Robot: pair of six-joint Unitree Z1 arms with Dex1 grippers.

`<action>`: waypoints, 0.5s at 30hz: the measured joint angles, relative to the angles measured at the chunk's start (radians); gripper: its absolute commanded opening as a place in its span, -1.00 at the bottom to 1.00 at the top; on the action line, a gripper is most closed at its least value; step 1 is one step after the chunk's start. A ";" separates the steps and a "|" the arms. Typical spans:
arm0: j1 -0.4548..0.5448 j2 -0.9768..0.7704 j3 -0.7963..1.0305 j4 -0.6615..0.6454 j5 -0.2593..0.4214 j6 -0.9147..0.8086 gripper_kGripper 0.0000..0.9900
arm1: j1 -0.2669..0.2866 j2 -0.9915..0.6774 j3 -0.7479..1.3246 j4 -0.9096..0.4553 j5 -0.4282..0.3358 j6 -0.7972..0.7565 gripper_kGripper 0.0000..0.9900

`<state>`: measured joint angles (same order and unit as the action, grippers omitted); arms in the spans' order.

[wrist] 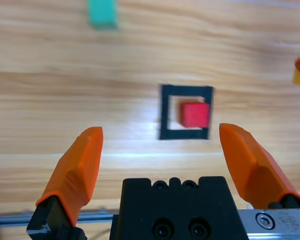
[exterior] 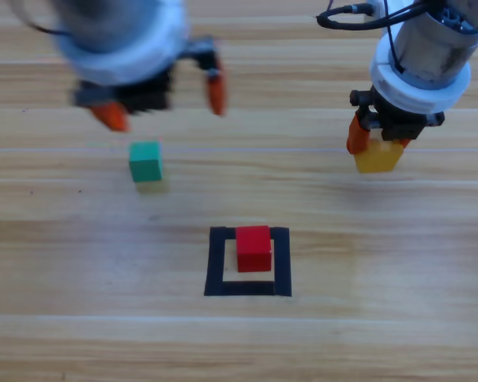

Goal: Stack the blocks in the rectangular block: red at the bottom, yellow in the middle, green on top

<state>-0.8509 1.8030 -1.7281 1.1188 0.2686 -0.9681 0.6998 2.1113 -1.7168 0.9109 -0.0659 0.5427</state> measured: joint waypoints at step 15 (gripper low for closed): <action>0.043 -0.426 0.394 -0.145 0.247 0.416 0.94 | 0.144 0.066 -0.207 0.117 0.000 0.156 -0.74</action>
<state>-0.8075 1.3772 -1.3341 0.9739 0.5158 -0.5526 0.8437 2.1776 -1.9238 1.0282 -0.0658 0.6986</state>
